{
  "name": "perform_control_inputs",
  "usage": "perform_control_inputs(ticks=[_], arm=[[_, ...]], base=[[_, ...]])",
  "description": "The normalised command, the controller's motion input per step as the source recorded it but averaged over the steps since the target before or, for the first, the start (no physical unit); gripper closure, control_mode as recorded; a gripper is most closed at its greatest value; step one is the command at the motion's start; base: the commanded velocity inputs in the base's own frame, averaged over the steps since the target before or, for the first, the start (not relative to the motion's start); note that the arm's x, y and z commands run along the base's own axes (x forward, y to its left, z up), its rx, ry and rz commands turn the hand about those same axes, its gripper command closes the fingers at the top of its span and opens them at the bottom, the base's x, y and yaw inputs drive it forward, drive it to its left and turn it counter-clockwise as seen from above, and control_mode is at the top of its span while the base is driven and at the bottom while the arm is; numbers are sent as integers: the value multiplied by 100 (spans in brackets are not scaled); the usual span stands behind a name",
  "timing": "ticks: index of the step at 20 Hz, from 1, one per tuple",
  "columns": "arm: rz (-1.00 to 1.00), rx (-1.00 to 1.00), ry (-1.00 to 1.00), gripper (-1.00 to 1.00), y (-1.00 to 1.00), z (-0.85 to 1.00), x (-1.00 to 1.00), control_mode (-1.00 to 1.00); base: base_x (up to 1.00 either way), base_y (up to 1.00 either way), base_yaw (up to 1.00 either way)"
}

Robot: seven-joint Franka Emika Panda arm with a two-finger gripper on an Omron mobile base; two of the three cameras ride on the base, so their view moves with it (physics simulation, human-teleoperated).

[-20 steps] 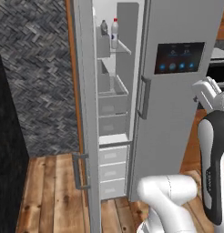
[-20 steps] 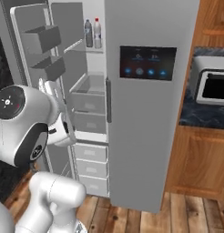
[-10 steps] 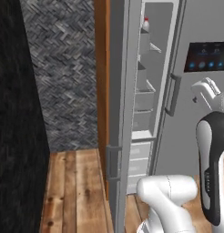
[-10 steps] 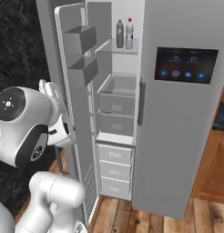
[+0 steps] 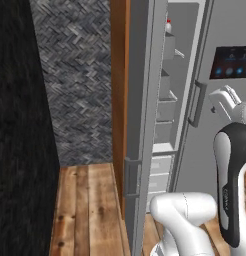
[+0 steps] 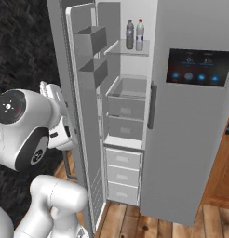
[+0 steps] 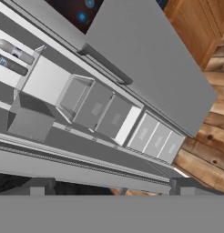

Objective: Take the bottled waters from the counter and place them in the freezer to freeze. Close the freezer door after placing the bottles.

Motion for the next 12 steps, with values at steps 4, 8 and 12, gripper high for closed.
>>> perform_control_inputs(ticks=[4, 8, 12], arm=[[0, 0, 0, -100, 0, 0, 0, 100], [0, 0, 0, -100, 0, 0, 0, 100], [0, 0, 0, -100, 0, 0, 0, 100]], base=[[0, 1, 0], [-22, 4, 0], [-11, 0, 0]])
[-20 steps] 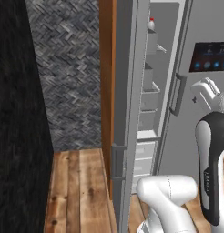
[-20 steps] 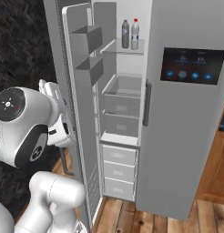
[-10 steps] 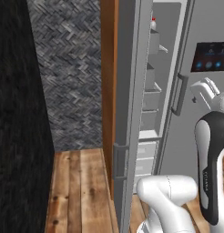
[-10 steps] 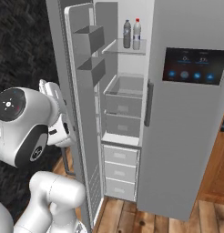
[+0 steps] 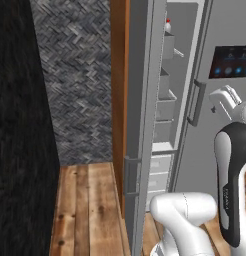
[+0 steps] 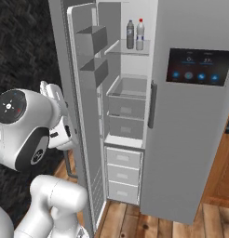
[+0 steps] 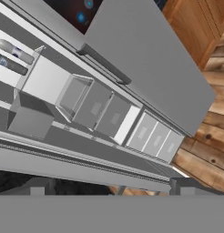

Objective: Take the bottled waters from the counter and place them in the freezer to freeze. Close the freezer door after placing the bottles.

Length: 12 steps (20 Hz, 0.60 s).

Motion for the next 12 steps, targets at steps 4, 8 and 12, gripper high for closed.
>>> perform_control_inputs(ticks=[4, 8, 12], arm=[[0, 0, 0, -100, 0, 0, 0, 100], [0, 0, 0, -100, 0, 0, 0, -100], [0, 0, 0, -100, 0, 0, 0, -100]], base=[[0, 0, 0], [0, 0, 0], [0, 0, 0]])
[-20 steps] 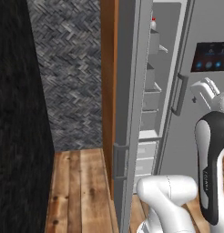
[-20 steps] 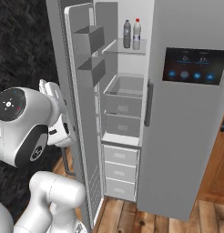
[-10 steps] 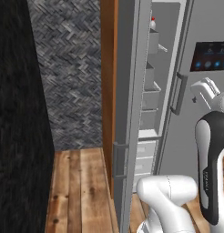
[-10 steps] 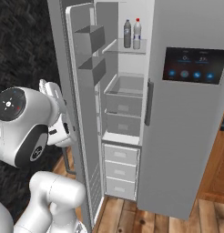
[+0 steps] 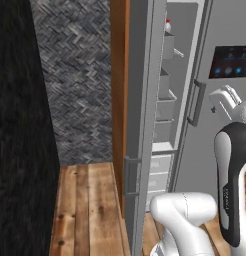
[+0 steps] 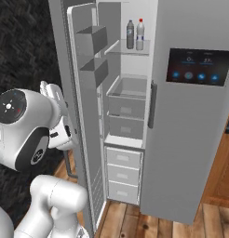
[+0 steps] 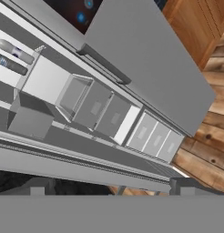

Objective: Take the bottled waters from the counter and place them in the freezer to freeze. Close the freezer door after placing the bottles.

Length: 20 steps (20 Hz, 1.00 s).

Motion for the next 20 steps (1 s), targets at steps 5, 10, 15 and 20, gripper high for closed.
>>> perform_control_inputs(ticks=[5, 10, 15, 20], arm=[[0, 0, 4, -100, 51, -10, -43, -100], [0, -15, 3, -100, 100, -11, -40, -100], [-3, -40, 0, -100, 100, 0, 12, -100], [-12, -44, 0, -100, 88, 0, 36, -100]], base=[[0, 0, 0], [0, 0, 0], [0, 0, 0], [0, 0, 0]])
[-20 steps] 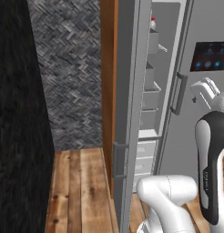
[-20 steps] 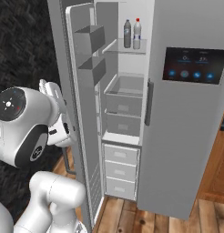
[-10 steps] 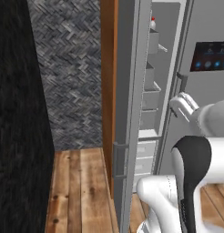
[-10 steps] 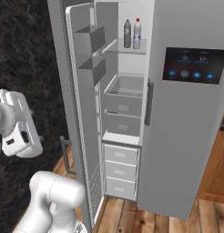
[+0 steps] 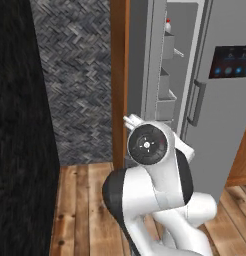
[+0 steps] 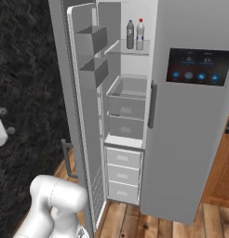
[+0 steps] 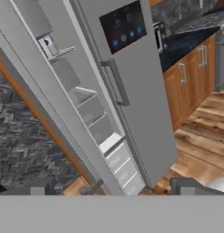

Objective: Take the bottled waters from the counter and place them in the freezer to freeze. Close the freezer door after placing the bottles.

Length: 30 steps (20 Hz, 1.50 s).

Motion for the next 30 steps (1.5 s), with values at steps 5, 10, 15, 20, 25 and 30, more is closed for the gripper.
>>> perform_control_inputs(ticks=[5, 10, 15, 20, 25, 30], arm=[[-25, -17, 0, -100, 17, 0, 54, -100], [-27, -2, 5, -100, 0, -2, 91, -100], [-27, -2, 4, -100, 0, -4, 84, -100], [-22, -2, 1, -100, 0, 0, 68, -100], [-21, -5, 3, -100, 0, -6, 74, -100], [-15, -9, 0, -100, -6, -14, 66, -100]], base=[[0, 0, 0], [0, 0, 0], [0, 0, 0], [0, 0, 0], [0, 0, 0], [0, 0, 0]])
